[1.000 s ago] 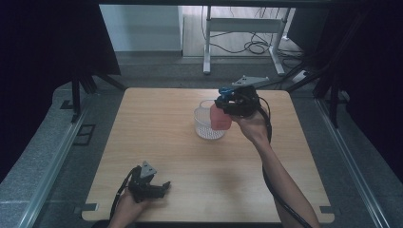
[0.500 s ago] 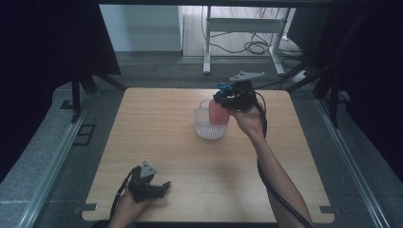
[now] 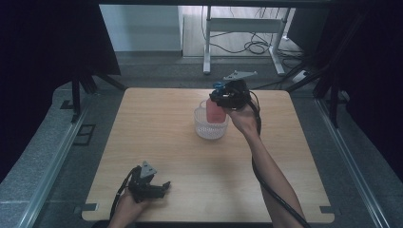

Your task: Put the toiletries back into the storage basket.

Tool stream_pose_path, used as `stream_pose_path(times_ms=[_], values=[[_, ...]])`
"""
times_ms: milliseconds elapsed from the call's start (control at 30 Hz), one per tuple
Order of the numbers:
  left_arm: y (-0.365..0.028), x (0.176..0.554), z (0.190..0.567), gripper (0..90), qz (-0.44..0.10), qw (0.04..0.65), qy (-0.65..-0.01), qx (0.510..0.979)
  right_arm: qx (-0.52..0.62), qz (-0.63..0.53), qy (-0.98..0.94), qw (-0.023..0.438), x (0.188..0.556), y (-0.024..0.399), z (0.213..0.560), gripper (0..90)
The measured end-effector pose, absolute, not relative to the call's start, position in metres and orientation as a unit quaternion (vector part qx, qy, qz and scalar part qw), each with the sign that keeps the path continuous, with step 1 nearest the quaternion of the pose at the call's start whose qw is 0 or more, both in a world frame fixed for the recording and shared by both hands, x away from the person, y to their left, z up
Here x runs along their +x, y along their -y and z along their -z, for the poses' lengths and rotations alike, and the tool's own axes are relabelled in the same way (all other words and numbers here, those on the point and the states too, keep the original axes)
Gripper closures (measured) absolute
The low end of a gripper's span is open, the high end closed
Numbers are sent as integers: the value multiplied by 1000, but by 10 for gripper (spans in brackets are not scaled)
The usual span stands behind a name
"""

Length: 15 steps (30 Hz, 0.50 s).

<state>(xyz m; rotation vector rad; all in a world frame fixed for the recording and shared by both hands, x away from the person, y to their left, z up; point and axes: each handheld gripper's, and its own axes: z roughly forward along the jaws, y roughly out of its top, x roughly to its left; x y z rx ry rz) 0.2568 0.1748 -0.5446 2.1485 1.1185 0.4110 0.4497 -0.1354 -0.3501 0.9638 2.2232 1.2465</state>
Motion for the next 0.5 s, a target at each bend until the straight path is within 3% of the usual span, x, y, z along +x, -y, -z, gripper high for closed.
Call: stream_pose_path(times_ms=[500], values=[[-175,257,545,107,-158,335,-428,824,344,-441,-802,208,457,127,368,530]])
